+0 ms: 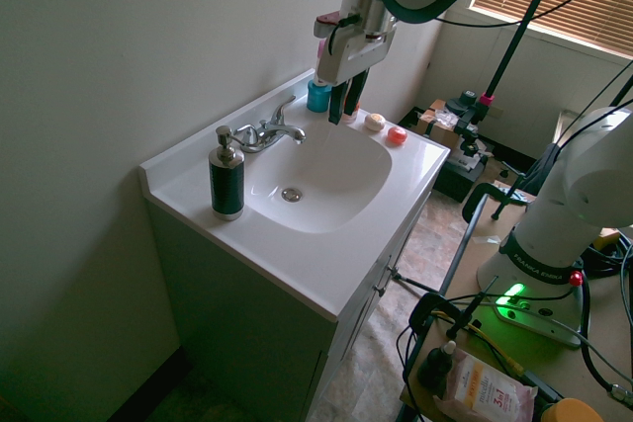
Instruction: Use the sanitizer
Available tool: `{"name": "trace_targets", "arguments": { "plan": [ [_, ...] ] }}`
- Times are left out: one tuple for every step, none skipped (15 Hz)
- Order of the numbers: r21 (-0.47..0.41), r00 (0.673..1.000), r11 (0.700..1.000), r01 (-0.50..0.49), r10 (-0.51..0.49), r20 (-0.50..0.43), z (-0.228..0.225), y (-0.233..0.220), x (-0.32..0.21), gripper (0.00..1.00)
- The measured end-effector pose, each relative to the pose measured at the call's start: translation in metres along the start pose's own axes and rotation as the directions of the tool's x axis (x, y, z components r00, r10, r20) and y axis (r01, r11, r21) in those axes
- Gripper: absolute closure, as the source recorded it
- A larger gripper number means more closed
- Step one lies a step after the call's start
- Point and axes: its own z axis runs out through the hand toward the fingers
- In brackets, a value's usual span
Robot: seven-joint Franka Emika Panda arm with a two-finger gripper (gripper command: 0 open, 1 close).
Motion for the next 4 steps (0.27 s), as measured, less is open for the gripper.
{"name": "trace_targets", "arguments": {
  "plan": [
    [-0.011,1.0,1.0,-0.006,0.006,0.004,0.005,0.003,0.001,0.0],
    [-0.019,1.0,1.0,-0.008,0.008,0.009,0.011,0.006,0.001,0.0],
    [-0.025,1.0,1.0,-0.009,0.009,0.013,0.015,0.007,0.001,0.0],
    [-0.03,1.0,0.999,-0.01,0.011,0.017,0.018,0.009,0.0,0.0]
  ]
}}
